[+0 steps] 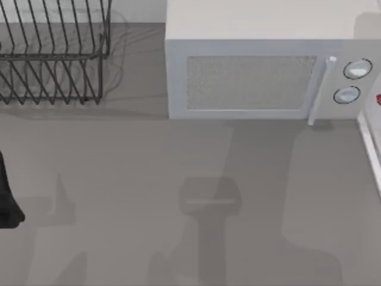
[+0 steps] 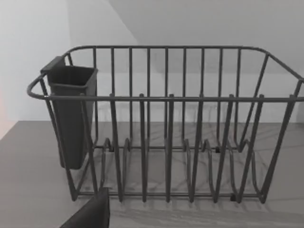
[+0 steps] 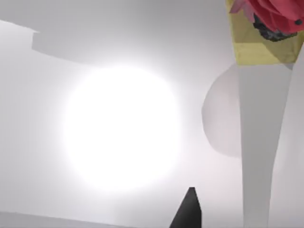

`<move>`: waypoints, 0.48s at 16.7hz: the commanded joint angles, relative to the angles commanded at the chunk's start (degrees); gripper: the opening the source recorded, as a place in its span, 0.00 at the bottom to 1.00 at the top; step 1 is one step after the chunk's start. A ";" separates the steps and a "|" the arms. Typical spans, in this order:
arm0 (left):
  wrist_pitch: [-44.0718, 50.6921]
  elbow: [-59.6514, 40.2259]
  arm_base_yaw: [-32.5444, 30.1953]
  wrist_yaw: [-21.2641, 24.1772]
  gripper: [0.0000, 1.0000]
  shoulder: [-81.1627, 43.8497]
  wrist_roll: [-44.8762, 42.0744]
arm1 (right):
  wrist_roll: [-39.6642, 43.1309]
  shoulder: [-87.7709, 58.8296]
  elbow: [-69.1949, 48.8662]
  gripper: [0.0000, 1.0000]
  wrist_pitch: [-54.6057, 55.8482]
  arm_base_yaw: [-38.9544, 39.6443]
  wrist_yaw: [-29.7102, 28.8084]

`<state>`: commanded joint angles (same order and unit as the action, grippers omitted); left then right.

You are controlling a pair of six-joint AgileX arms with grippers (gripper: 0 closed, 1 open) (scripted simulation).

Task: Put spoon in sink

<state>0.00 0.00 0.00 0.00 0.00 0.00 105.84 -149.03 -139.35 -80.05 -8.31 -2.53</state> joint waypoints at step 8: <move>0.00 0.00 0.00 0.00 1.00 0.00 0.00 | 0.00 0.00 0.00 0.38 0.00 0.00 0.00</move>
<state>0.00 0.00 0.00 0.00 0.00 0.00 105.84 -149.03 -139.35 -80.05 -8.31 -2.53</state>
